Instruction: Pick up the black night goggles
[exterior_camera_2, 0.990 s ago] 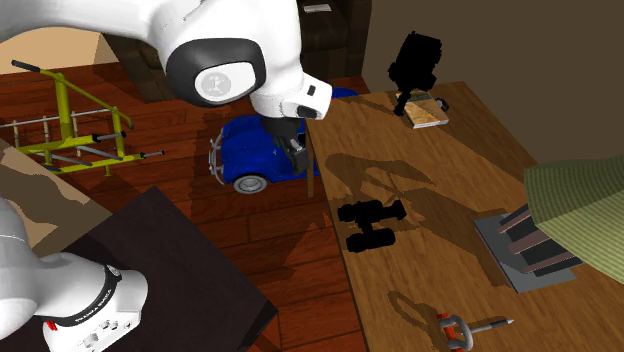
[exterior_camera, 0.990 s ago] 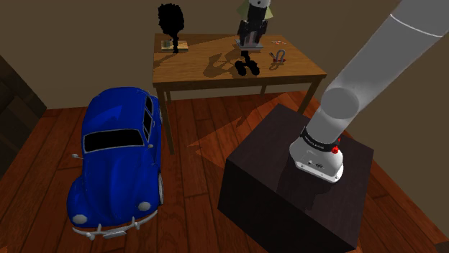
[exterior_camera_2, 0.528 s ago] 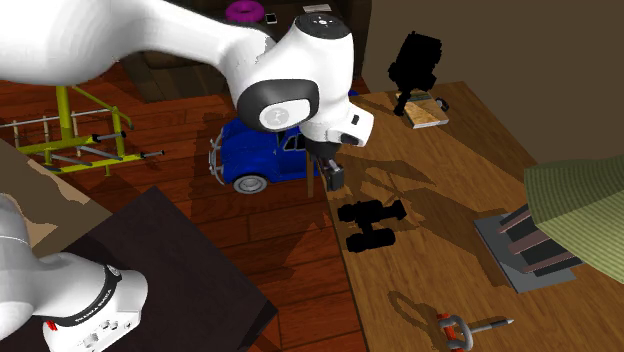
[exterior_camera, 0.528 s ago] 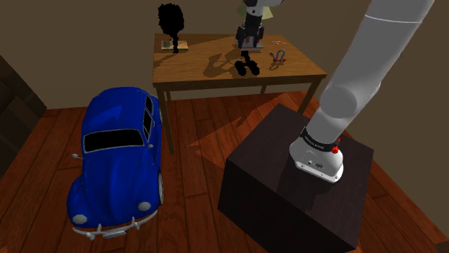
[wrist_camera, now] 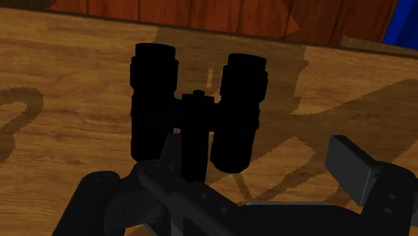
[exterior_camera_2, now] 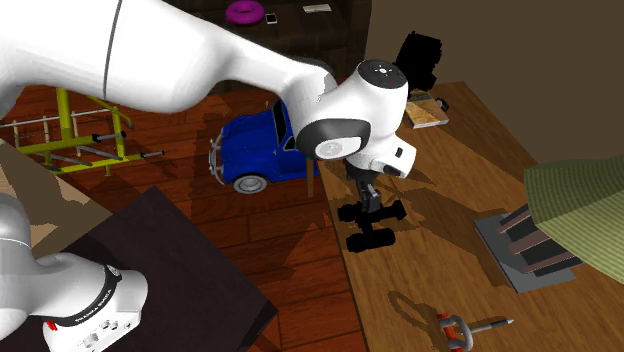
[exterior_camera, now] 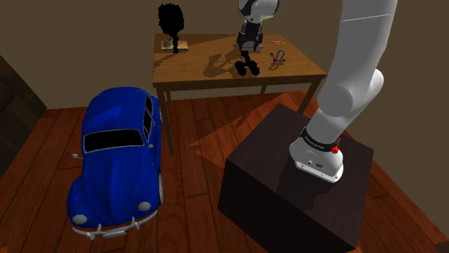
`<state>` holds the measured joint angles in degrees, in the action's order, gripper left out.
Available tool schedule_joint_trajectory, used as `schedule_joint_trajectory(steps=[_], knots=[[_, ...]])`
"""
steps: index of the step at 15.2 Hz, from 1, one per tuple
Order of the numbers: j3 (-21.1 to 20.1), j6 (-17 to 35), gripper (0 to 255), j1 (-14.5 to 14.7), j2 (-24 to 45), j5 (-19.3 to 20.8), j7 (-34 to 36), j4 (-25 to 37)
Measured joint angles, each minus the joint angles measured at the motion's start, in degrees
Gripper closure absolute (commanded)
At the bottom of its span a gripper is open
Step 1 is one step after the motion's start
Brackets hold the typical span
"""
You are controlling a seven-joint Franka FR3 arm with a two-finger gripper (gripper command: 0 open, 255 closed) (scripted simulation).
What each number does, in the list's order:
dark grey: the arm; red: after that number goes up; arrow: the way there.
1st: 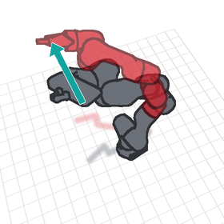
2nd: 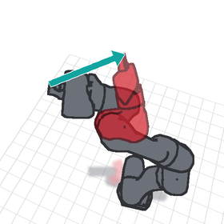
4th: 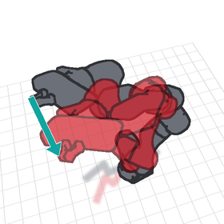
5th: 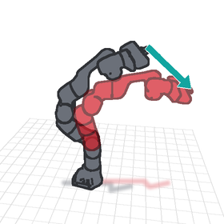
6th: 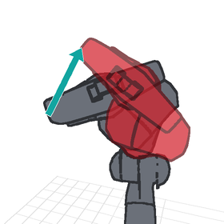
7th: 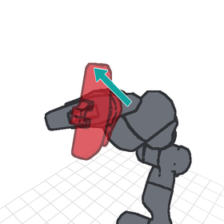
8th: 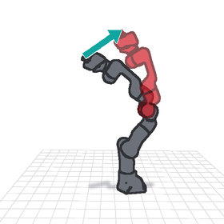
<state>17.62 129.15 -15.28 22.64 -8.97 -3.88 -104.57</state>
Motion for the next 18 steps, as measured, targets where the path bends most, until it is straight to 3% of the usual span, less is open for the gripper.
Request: schedule_joint_trajectory(steps=[6,13,14,18], knots=[[0.17,0.63,0,-3.77,9.87,-3.01,0.23,9.06],[-0.60,4.05,0,-4.54,13.46,-4.24,-0.37,9.14],[-0.64,4.19,255,-4.59,13.66,-4.30,-0.40,9.20],[-0.70,4.28,255,-4.61,13.83,-4.36,-0.42,9.36]])
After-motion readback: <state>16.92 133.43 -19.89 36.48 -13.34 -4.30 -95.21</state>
